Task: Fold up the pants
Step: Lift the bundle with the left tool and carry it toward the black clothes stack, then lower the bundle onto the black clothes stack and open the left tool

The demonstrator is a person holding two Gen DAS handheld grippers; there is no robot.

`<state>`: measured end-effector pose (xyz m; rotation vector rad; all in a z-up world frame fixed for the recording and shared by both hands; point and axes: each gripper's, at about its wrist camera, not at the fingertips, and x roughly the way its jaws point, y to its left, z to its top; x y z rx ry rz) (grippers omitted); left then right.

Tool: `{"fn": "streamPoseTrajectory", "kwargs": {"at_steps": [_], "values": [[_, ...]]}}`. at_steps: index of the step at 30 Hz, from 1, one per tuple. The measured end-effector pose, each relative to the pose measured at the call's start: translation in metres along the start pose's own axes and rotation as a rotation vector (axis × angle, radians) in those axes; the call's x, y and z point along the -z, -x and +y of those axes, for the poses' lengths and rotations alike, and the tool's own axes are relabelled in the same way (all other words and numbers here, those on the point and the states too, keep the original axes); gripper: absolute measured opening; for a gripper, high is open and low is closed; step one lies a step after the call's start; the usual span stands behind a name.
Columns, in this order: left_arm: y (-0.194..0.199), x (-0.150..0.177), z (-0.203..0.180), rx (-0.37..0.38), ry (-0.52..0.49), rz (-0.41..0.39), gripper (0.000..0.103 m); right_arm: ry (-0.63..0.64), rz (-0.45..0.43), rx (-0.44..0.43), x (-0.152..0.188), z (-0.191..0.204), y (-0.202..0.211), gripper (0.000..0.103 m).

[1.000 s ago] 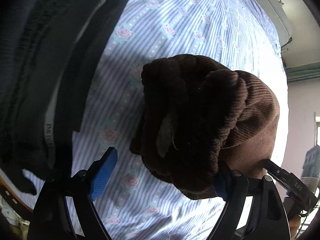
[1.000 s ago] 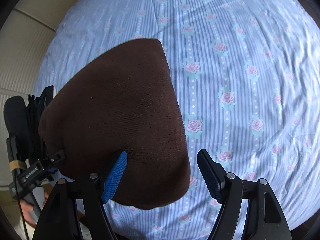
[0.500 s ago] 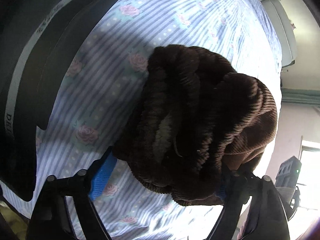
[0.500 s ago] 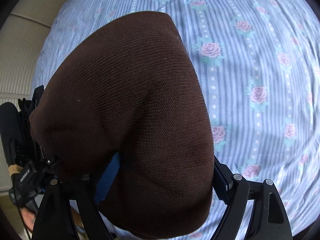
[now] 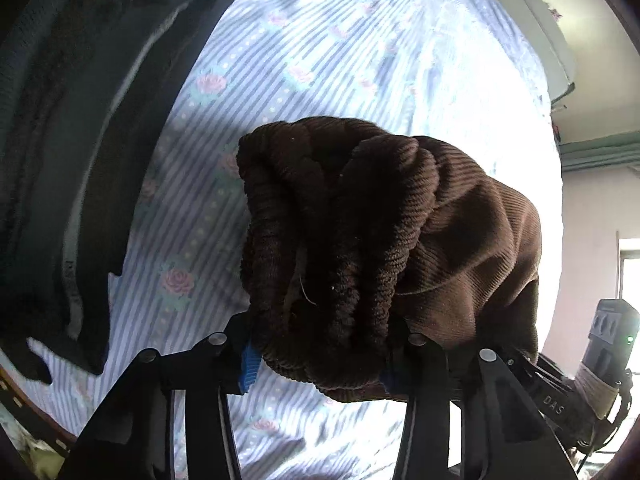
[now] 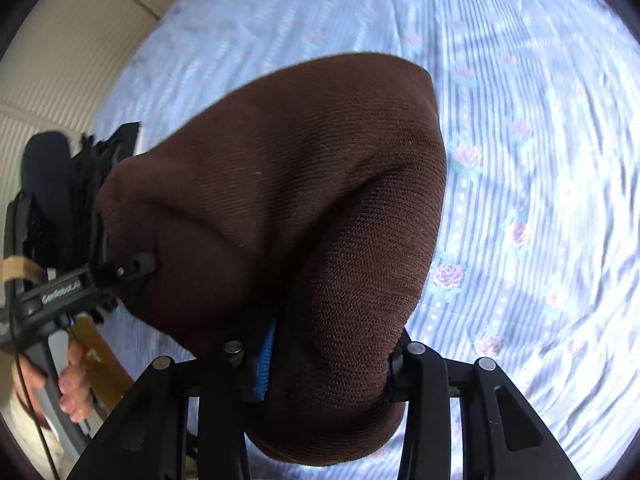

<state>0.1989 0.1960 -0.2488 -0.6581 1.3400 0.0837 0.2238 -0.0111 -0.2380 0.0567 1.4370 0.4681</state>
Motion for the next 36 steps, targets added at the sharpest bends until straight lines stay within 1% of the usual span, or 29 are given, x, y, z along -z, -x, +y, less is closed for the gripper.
{"fn": "streamPoseTrajectory", "kwargs": {"at_steps": [3,6,12,16,18,21,22,26,29,31,33,36], "values": [[0.021,0.011,-0.001,0.031,-0.028,-0.032,0.042,0.039,-0.047,-0.006,0.008,0.006,0.025,0.037],[0.050,0.027,-0.011,0.057,-0.060,-0.083,0.042,0.065,-0.101,-0.023,0.018,0.010,0.056,0.037],[0.125,0.062,-0.022,0.108,-0.086,-0.231,0.042,0.115,-0.226,-0.045,0.049,0.025,0.123,0.037],[0.174,0.087,-0.024,0.114,-0.079,-0.329,0.042,0.161,-0.282,-0.068,0.058,0.045,0.157,0.037],[0.199,0.103,-0.024,0.106,-0.071,-0.382,0.042,0.184,-0.304,-0.094,0.061,0.056,0.171,0.037],[0.228,0.113,-0.018,0.096,-0.059,-0.448,0.042,0.221,-0.333,-0.141,0.066,0.079,0.185,0.037],[0.241,0.118,-0.012,0.093,-0.055,-0.470,0.042,0.231,-0.342,-0.152,0.068,0.086,0.188,0.037],[0.279,0.119,0.021,0.086,-0.034,-0.543,0.042,0.273,-0.364,-0.192,0.069,0.127,0.192,0.037],[0.298,0.119,0.055,0.089,-0.009,-0.572,0.042,0.316,-0.369,-0.203,0.062,0.163,0.189,0.037],[0.309,0.113,0.088,0.093,0.010,-0.583,0.042,0.340,-0.375,-0.206,0.055,0.187,0.184,0.037],[0.321,0.098,0.115,0.093,0.029,-0.580,0.042,0.345,-0.369,-0.211,0.051,0.202,0.181,0.037],[0.334,0.075,0.155,0.091,0.041,-0.572,0.042,0.346,-0.354,-0.217,0.033,0.244,0.161,0.037]]}}
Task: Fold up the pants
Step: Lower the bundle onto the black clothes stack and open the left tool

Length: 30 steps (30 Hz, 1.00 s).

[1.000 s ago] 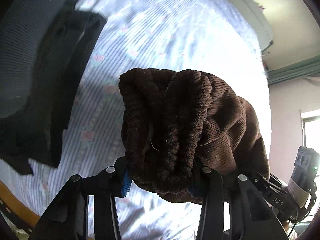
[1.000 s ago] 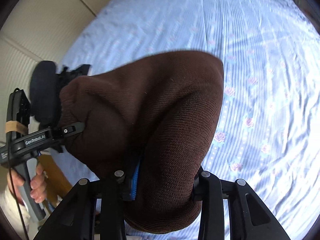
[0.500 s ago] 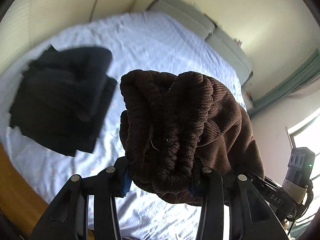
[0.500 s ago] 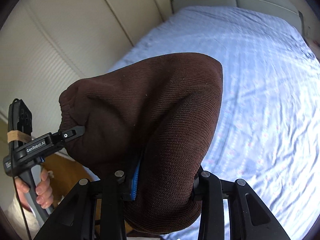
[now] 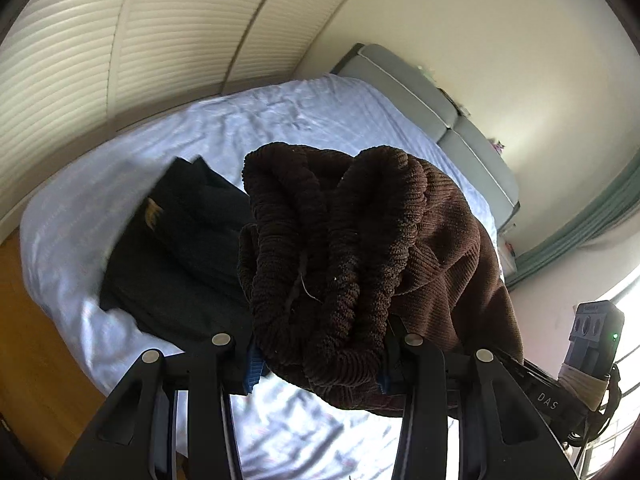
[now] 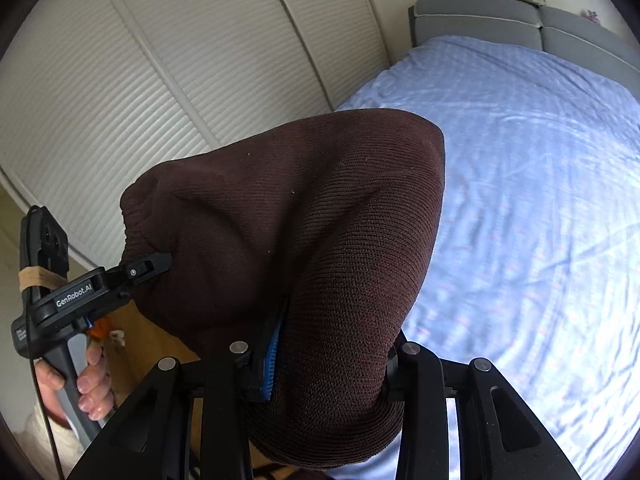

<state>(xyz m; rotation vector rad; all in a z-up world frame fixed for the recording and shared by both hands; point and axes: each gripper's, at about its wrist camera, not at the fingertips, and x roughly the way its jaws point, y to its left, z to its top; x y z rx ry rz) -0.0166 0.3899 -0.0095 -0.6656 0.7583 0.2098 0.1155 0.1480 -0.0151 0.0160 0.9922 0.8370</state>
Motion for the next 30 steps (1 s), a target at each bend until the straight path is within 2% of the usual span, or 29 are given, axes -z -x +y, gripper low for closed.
{"fn": "streamPoseTrajectory", "kwargs": {"at_steps": [2,3,5,9,12,15,18,21,24,30], "values": [[-0.004,-0.018,0.020,0.001,0.021,0.001,0.042,0.005,0.006,0.000,-0.013,0.017,-0.023,0.037],[-0.007,-0.028,0.032,0.002,0.036,0.001,0.042,0.004,0.008,0.001,-0.001,0.017,-0.018,0.037],[-0.016,-0.045,0.048,0.001,0.044,0.014,0.042,0.010,0.009,0.015,-0.006,0.028,-0.032,0.037],[-0.048,-0.073,0.080,0.012,0.045,0.060,0.042,-0.003,0.030,0.045,-0.023,0.051,-0.069,0.037],[-0.073,-0.083,0.101,0.016,0.066,0.116,0.043,-0.017,0.060,0.068,-0.029,0.053,-0.093,0.037],[-0.102,-0.087,0.123,0.007,0.089,0.176,0.048,0.000,0.071,0.110,-0.043,0.054,-0.114,0.037],[-0.119,-0.093,0.139,-0.017,0.096,0.232,0.062,0.005,0.103,0.157,-0.047,0.057,-0.137,0.041],[-0.119,-0.098,0.142,-0.019,0.055,0.263,0.070,-0.086,0.158,0.146,-0.045,0.042,-0.151,0.048],[-0.119,-0.102,0.142,-0.052,-0.014,0.283,0.072,-0.146,0.187,0.122,-0.041,0.032,-0.159,0.053],[-0.151,-0.107,0.169,-0.105,0.055,0.353,0.085,-0.140,0.228,0.130,-0.051,0.030,-0.183,0.060]]}}
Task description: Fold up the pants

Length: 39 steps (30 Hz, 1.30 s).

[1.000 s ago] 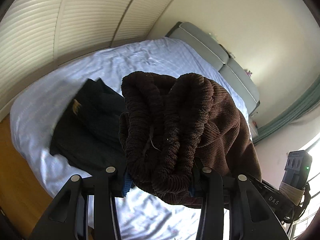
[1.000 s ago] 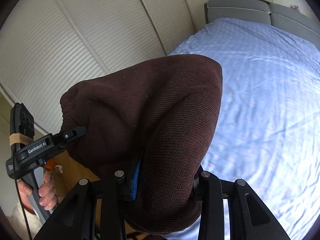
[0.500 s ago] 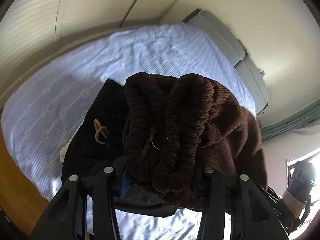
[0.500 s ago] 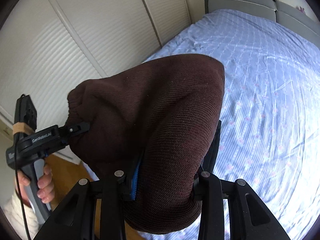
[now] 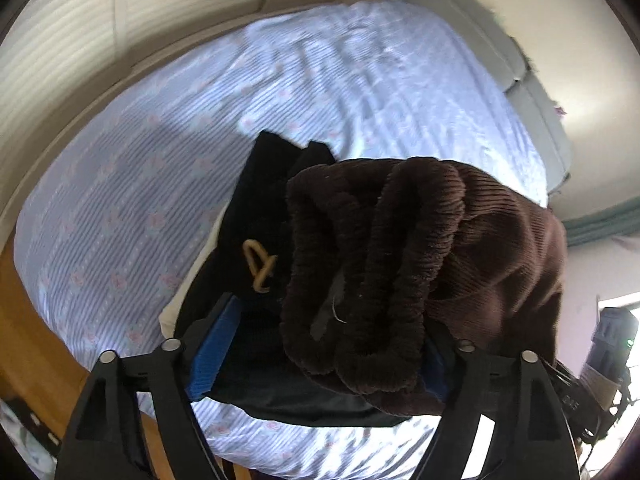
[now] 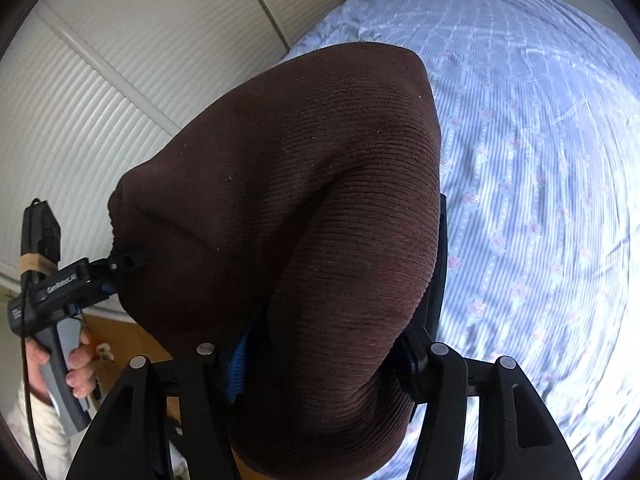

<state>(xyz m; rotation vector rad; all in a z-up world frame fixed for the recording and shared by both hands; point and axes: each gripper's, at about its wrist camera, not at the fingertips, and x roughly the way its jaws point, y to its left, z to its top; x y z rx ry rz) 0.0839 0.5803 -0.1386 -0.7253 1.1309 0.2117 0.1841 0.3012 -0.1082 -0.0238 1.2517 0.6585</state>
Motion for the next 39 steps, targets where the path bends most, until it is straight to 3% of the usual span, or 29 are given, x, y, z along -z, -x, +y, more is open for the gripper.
{"fn": "streamPoseTrajectory", "kwargs": {"at_steps": [5,9,16,26,28,31,39], "values": [[-0.016,-0.007,0.009,-0.032,0.008,0.029,0.099,0.017,0.028,0.018,-0.010,-0.005,-0.015,0.065],[-0.014,-0.009,0.002,-0.067,-0.038,0.040,0.100,-0.027,0.050,-0.007,-0.015,-0.017,-0.019,0.067],[0.028,0.004,-0.034,-0.197,-0.228,-0.063,0.097,-0.034,0.042,-0.028,-0.003,-0.010,0.009,0.071],[0.096,0.027,-0.066,-0.125,-0.210,-0.191,0.097,-0.094,-0.049,-0.107,0.007,-0.009,0.072,0.075],[0.111,0.037,-0.078,-0.141,-0.239,-0.229,0.097,-0.083,-0.075,-0.109,0.016,-0.006,0.088,0.076],[0.130,0.063,-0.105,-0.184,-0.318,-0.289,0.097,-0.043,-0.151,-0.099,0.033,-0.014,0.122,0.085],[0.157,0.163,-0.197,-0.209,-0.484,-0.392,0.103,0.037,-0.322,0.026,0.114,-0.051,0.231,0.096]]}}
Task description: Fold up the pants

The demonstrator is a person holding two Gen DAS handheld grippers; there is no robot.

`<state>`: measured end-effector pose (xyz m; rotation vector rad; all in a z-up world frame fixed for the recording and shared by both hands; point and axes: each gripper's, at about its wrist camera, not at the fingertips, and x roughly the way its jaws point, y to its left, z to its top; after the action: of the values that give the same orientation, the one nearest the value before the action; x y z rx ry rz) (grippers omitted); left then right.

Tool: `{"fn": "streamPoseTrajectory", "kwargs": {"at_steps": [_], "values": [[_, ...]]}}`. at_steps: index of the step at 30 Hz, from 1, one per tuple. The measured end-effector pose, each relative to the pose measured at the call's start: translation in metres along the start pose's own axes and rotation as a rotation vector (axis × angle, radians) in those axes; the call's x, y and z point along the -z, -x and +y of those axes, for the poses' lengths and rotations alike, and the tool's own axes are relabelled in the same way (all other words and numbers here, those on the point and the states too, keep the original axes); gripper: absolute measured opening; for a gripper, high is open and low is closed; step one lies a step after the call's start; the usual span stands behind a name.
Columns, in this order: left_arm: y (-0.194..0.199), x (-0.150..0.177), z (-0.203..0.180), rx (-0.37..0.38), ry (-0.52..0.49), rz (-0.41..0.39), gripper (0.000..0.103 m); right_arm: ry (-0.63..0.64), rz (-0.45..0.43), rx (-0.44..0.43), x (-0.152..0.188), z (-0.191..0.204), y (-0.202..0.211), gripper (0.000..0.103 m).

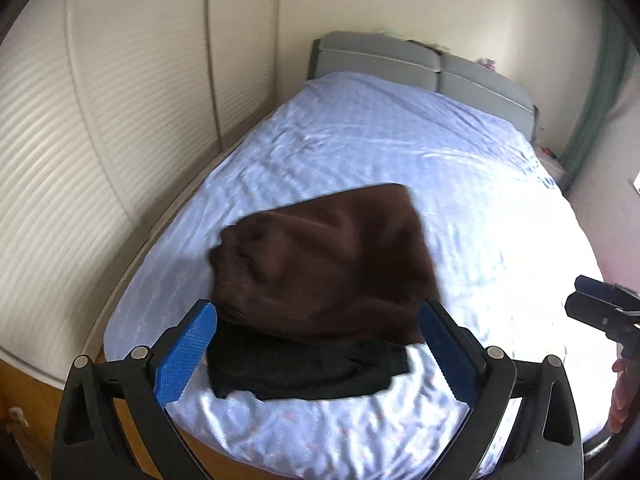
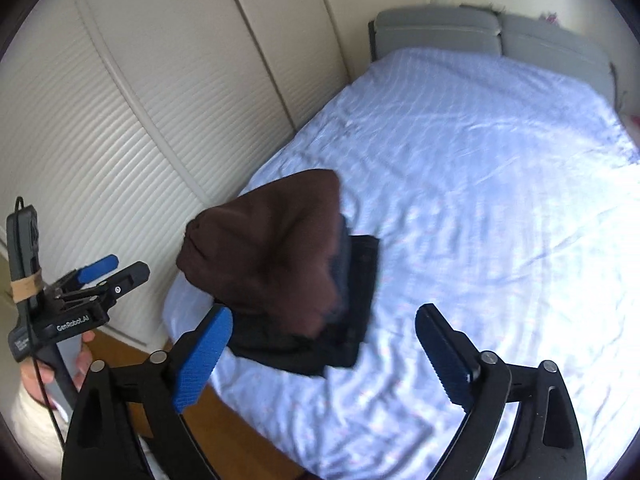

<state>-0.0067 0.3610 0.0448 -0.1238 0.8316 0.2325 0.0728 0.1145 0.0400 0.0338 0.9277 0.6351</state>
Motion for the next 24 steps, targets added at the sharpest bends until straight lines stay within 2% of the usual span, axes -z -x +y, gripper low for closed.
{"fn": "streamPoseTrajectory", "kwargs": {"at_steps": [8,12,17,24], "values": [[0.045,0.039,-0.114,0.019,-0.119,-0.020,0.103,-0.051,0.001,0.077,0.064,-0.069,0.081,0.096],[0.064,0.060,-0.159,0.079,-0.139,0.000,0.103,-0.105,-0.003,0.128,0.093,-0.100,0.114,0.096],[0.080,0.079,-0.197,0.105,-0.148,0.007,0.103,-0.138,-0.010,0.203,0.124,-0.128,0.147,0.096],[0.089,0.093,-0.238,0.122,-0.167,0.018,0.103,-0.160,-0.017,0.281,0.148,-0.152,0.180,0.096]]}}
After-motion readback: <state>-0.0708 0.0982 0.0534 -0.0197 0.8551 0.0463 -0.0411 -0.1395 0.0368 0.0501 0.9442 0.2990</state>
